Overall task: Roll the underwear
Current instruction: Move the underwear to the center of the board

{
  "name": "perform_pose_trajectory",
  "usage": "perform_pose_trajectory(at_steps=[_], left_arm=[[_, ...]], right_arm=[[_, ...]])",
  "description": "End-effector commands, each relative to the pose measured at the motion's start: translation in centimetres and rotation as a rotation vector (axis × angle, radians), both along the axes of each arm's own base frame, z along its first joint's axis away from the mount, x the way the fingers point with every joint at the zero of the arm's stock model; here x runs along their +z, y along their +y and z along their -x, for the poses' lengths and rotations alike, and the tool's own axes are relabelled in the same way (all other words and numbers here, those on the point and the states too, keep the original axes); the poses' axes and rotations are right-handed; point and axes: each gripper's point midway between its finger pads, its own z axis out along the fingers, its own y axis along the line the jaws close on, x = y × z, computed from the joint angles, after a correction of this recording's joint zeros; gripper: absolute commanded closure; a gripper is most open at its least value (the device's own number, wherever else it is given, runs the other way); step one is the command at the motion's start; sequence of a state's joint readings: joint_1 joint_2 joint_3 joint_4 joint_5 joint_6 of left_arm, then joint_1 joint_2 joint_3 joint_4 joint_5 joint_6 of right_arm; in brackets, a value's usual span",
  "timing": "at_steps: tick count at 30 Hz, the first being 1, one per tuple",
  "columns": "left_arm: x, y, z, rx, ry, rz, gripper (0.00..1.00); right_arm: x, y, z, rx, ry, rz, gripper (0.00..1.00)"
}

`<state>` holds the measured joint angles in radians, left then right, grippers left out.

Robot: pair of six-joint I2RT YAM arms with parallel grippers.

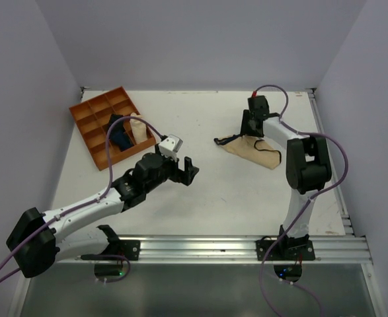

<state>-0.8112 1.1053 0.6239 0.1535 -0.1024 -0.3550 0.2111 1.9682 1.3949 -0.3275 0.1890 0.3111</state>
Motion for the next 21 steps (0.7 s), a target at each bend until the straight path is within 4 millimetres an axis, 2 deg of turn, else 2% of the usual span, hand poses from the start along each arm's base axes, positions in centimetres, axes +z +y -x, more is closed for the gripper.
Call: perform_pose_trajectory(at_steps=[1, 3, 5, 6, 7, 12, 16, 21], left_arm=[[2.2, -0.1, -1.0, 0.019, -0.062, 0.026, 0.04], [2.2, -0.1, -1.1, 0.022, -0.063, 0.025, 0.04], [2.1, -0.2, -1.2, 0.022, -0.062, 0.024, 0.04], [2.1, -0.2, -1.2, 0.023, -0.061, 0.021, 0.04], [1.9, -0.2, -1.3, 0.024, -0.057, 0.016, 0.04], [1.5, 0.1, -2.4, 0.075, -0.037, -0.004, 0.05], [2.4, 0.7, -4.5, 0.141, -0.009, 0.050, 0.05], [1.2, 0.6, -7.7, 0.171, 0.059, 0.113, 0.07]], right_arm=[[1.3, -0.3, -2.8, 0.008, -0.067, 0.036, 0.49], [1.5, -0.4, -3.5, 0.001, -0.074, 0.045, 0.49], [0.2, -0.5, -3.9, -0.001, -0.049, 0.060, 0.50], [0.6, -0.4, -4.5, -0.001, -0.049, 0.062, 0.50], [-0.3, -0.6, -4.7, -0.008, -0.031, 0.077, 0.50], [-0.1, -1.4, -6.4, -0.030, -0.044, 0.137, 0.52], [-0.3, -1.0, -6.9, -0.031, -0.040, 0.121, 0.52], [-2.0, -0.9, -6.5, -0.052, -0.010, 0.102, 0.52]])
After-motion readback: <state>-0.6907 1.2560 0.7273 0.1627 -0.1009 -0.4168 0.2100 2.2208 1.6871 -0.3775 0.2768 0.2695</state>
